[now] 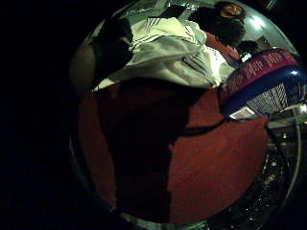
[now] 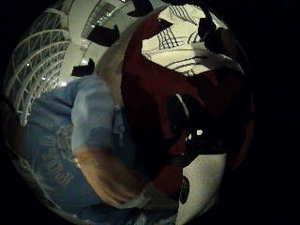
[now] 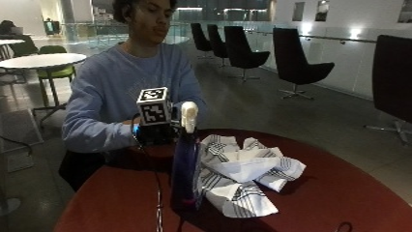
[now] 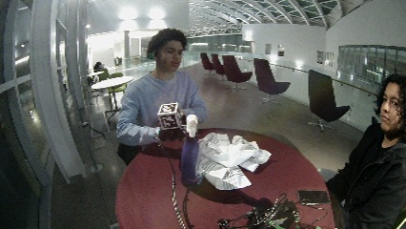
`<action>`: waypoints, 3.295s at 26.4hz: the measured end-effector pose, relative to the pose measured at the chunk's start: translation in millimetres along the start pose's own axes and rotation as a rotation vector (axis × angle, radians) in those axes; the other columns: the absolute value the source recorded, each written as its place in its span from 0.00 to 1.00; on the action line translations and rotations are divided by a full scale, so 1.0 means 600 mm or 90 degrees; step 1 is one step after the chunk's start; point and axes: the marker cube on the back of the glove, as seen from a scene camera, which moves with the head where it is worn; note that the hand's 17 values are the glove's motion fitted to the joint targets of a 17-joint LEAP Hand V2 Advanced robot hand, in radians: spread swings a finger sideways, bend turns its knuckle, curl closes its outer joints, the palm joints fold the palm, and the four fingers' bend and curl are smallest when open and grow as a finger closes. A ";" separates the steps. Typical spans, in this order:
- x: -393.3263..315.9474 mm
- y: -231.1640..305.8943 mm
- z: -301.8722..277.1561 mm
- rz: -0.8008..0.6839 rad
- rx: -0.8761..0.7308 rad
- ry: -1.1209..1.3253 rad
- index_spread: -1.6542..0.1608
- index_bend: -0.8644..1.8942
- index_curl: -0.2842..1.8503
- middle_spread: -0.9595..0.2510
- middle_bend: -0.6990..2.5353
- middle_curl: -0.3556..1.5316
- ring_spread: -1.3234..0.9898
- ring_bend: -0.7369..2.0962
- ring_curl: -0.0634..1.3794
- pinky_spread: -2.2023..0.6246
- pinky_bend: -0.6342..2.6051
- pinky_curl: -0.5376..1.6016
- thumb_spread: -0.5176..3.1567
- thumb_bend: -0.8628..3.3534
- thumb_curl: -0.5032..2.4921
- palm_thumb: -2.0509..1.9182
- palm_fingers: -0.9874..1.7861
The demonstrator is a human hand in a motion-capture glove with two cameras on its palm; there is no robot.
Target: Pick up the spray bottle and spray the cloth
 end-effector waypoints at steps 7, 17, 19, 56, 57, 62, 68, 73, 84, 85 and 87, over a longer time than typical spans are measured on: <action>0.004 0.002 -0.028 0.028 0.070 -0.057 0.74 0.39 0.27 0.76 0.31 0.33 0.58 0.36 0.21 0.85 0.25 0.35 0.43 0.27 0.24 0.67 0.62; 0.058 0.055 -0.077 0.185 0.326 -0.334 0.73 0.35 0.27 0.76 0.30 0.35 0.58 0.38 0.24 0.85 0.26 0.37 0.45 0.26 0.25 0.68 0.61; 0.073 0.068 -0.080 0.218 0.364 -0.376 0.73 0.35 0.27 0.76 0.30 0.36 0.58 0.39 0.24 0.85 0.26 0.37 0.45 0.25 0.25 0.67 0.61; 0.321 -0.055 -0.050 0.478 0.458 -0.299 0.71 0.32 0.17 0.79 0.33 0.40 0.60 0.43 0.28 0.87 0.36 0.43 0.39 0.20 0.26 0.64 0.48; 0.322 -0.057 -0.047 0.480 0.463 -0.294 0.71 0.32 0.17 0.79 0.33 0.40 0.60 0.43 0.28 0.88 0.36 0.43 0.39 0.20 0.26 0.64 0.48; 0.327 -0.059 -0.040 0.460 0.487 -0.282 0.72 0.31 0.16 0.79 0.33 0.40 0.60 0.47 0.30 0.88 0.38 0.43 0.40 0.22 0.28 0.69 0.51; 0.306 -0.060 -0.058 0.391 0.456 -0.365 0.72 0.32 0.15 0.78 0.33 0.40 0.60 0.50 0.31 0.88 0.39 0.43 0.39 0.22 0.30 0.71 0.52; 0.238 -0.067 -0.080 0.286 0.298 -0.530 0.71 0.30 0.14 0.76 0.35 0.41 0.60 0.52 0.33 0.88 0.40 0.44 0.38 0.21 0.31 0.72 0.52; 0.126 -0.049 -0.060 0.297 0.005 -0.711 0.70 0.31 0.13 0.77 0.37 0.42 0.60 0.54 0.33 0.88 0.42 0.44 0.39 0.20 0.32 0.72 0.52; 0.121 -0.047 -0.058 0.304 -0.010 -0.718 0.70 0.31 0.13 0.77 0.37 0.42 0.60 0.54 0.33 0.88 0.42 0.44 0.39 0.20 0.32 0.72 0.52; 0.113 -0.042 -0.056 0.317 -0.036 -0.728 0.69 0.31 0.13 0.77 0.37 0.42 0.60 0.55 0.33 0.88 0.43 0.44 0.39 0.20 0.32 0.72 0.52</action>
